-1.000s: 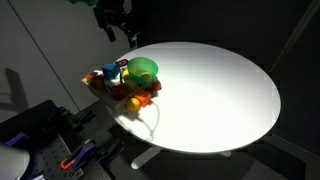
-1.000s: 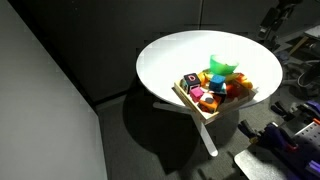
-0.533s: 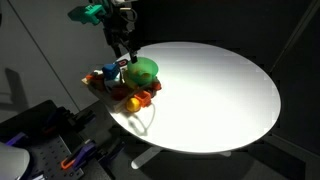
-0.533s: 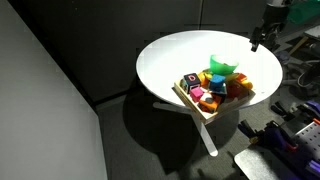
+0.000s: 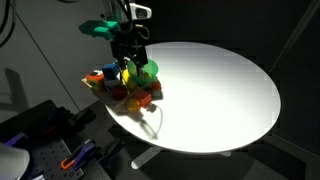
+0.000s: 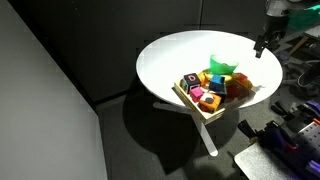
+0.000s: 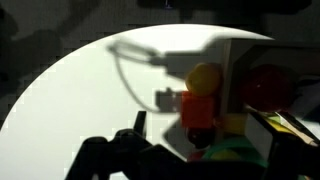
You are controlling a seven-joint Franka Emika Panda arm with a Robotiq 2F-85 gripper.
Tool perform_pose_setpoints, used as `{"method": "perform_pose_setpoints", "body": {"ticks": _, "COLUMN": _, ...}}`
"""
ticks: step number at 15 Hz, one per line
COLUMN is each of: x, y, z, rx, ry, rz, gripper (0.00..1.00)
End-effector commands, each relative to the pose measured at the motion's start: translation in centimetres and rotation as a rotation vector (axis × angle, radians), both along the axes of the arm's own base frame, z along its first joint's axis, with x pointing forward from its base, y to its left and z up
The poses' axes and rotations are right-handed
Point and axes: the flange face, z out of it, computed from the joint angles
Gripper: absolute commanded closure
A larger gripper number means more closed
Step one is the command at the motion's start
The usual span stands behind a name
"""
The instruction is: Pick up the yellow lemon toy from the table and put it in the green bowl
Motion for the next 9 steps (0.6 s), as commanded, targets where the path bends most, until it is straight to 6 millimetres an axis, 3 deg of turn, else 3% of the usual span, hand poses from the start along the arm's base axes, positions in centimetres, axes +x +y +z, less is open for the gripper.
{"method": "perform_pose_setpoints", "body": {"ticks": 1, "x": 0.3, "y": -1.8, "z": -1.3, "rx": 0.011, "ry": 0.028, "rz": 0.054, "gripper": 0.00}}
{"method": "perform_pose_setpoints", "body": {"ticks": 9, "x": 0.3, "y": -2.2, "z": -5.1, "rx": 0.018, "ry": 0.015, "rz": 0.116, "gripper": 0.00}}
